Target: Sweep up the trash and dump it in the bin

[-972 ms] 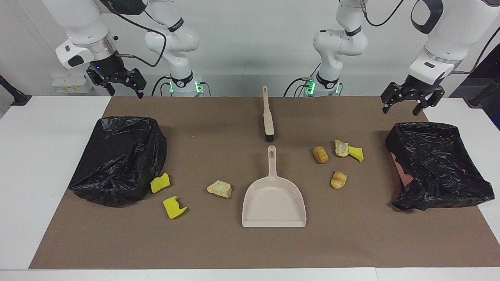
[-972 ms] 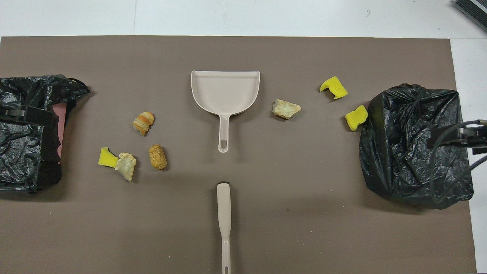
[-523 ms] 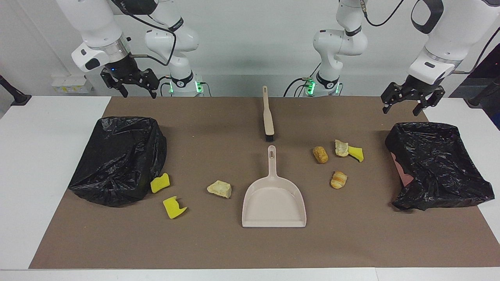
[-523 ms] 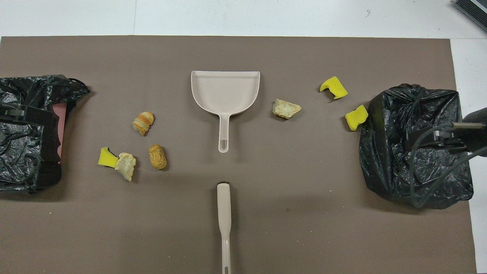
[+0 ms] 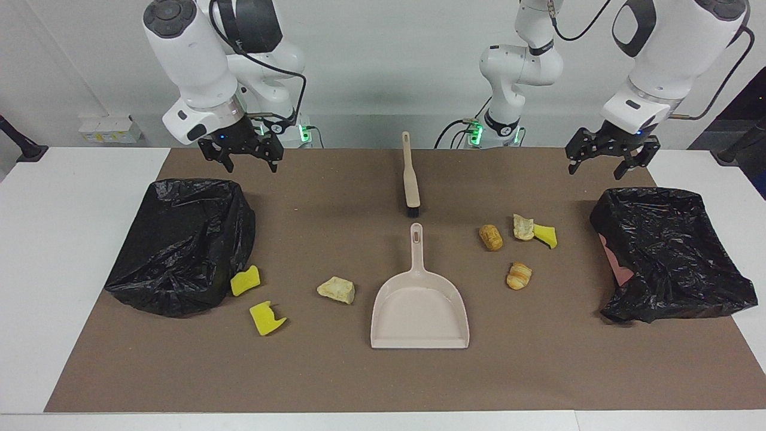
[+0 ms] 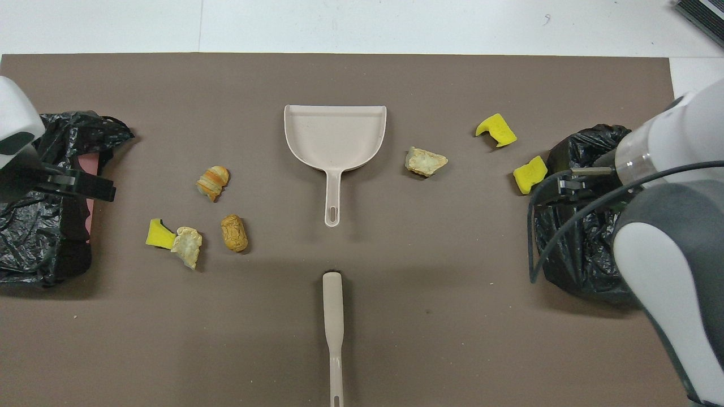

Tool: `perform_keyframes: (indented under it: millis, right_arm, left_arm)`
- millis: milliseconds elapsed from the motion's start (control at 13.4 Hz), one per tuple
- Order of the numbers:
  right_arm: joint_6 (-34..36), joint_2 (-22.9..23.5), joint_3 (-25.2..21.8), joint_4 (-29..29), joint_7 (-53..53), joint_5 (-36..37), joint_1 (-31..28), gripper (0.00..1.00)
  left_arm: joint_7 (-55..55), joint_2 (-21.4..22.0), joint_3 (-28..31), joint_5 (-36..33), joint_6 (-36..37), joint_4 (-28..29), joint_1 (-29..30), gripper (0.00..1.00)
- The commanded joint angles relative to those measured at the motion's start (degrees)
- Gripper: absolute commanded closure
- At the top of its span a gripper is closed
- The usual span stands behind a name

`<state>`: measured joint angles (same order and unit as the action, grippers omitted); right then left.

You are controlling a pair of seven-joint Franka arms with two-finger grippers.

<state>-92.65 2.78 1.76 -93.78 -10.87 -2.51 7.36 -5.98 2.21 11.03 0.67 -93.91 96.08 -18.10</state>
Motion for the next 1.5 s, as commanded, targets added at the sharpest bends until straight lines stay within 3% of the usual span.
perform_keyframes:
  millis: [0,224,374,598,822,1121,1420]
  right_arm:
    - [-4.19,3.45,0.0,1.67,-3.36,-1.35,2.56,0.0]
    - [-10.08,7.23,0.0,1.58,-7.32,-1.18,5.29,0.0]
    - [-13.34,9.69,0.0,1.58,-9.34,-1.27,6.79,0.0]
    - [-16.16,14.08,0.09,3.06,-14.16,-0.74,9.24,0.0]
    - [-18.18,19.18,0.53,7.81,-17.78,-0.74,10.84,0.0]
    - [-23.71,23.05,0.97,8.52,-23.74,-0.65,14.96,0.0]
    - [-23.46,30.51,0.97,17.55,-26.84,-0.56,18.57,0.0]
  left_arm:
    - [4.73,5.16,0.48,-0.23,-2.32,8.4,-4.39,0.0]
    - [13.16,10.25,0.39,-0.23,-10.83,19.73,-10.54,0.0]
    - [15.03,12.72,0.39,-0.23,-12.17,24.32,-13.01,0.0]
    - [19.68,12.91,0.39,-0.23,-13.49,27.66,-17.57,0.0]
    - [27.14,12.82,0.39,-0.23,-18.84,32.4,-24.07,0.0]
    - [34.8,11.86,0.39,-0.23,-26.48,39.35,-31.9,0.0]
    - [36.57,11.06,0.39,-0.23,-31.07,42.44,-34.11,0.0]
